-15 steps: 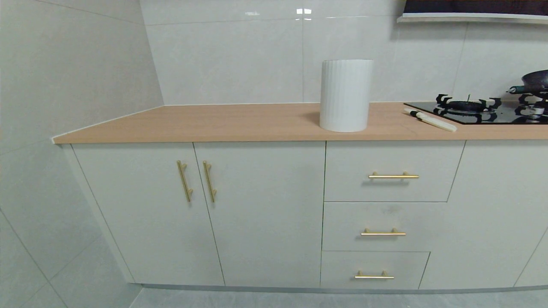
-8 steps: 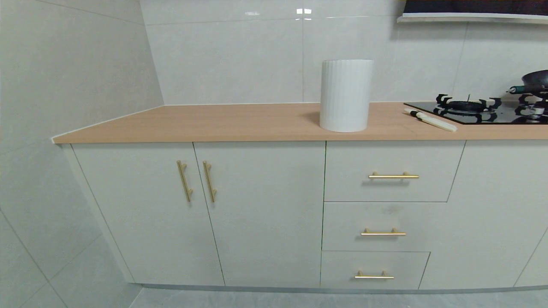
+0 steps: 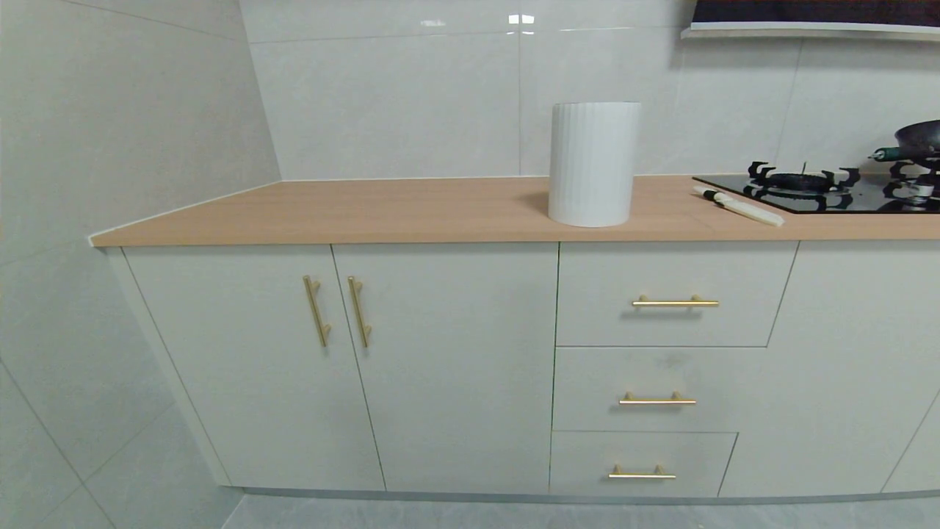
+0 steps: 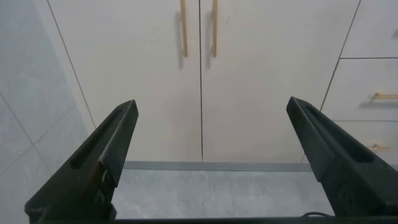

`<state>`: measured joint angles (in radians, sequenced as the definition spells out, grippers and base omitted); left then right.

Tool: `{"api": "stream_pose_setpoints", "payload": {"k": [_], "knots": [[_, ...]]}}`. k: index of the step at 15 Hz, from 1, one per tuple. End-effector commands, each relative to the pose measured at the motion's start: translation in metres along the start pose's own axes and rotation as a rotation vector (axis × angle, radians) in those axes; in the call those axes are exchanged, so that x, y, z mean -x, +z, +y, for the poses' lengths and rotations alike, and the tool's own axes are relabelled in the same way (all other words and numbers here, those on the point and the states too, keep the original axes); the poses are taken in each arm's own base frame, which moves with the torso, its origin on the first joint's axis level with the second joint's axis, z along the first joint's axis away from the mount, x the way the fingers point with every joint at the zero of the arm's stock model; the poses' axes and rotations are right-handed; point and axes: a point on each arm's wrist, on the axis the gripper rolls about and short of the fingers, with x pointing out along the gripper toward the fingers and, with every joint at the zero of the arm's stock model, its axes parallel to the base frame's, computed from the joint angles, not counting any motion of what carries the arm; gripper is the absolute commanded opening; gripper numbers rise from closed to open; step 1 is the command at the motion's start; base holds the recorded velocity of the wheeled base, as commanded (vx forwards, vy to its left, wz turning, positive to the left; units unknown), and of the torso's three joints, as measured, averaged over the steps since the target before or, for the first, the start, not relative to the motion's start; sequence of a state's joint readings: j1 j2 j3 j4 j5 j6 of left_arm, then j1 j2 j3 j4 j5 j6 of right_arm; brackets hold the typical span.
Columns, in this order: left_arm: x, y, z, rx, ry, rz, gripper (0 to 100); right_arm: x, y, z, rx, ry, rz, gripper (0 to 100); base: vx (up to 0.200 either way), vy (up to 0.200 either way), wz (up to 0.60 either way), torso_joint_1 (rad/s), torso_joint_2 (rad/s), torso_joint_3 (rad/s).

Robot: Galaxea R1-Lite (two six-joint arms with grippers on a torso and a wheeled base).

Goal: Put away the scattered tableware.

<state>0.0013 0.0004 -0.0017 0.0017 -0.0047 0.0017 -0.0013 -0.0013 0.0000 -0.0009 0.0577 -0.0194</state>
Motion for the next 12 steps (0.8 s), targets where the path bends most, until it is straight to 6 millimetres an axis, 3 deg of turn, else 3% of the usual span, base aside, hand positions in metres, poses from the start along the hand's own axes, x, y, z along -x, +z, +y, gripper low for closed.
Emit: {"api": "stream_pose_setpoints", "payload": {"k": [1,5,12], "knots": [[0.0000,0.0000,0.0000,0.000,0.000,0.000,100,-0.0002,-0.0002,0.0000,0.000,0.000,0.005,100,0.000,0.000,0.00,0.000,0.00,0.000],[0.0000,0.0000,0.0000,-0.001,0.000,0.000,100,-0.0001,-0.0002,0.0000,-0.007,0.000,0.004,100,0.000,0.000,0.00,0.000,0.00,0.000],[0.0000,0.0000,0.0000,0.002,0.000,0.000,100,-0.0001,-0.0002,0.0000,-0.007,0.002,0.004,100,0.200,0.000,0.00,0.003,0.00,0.000]]}}
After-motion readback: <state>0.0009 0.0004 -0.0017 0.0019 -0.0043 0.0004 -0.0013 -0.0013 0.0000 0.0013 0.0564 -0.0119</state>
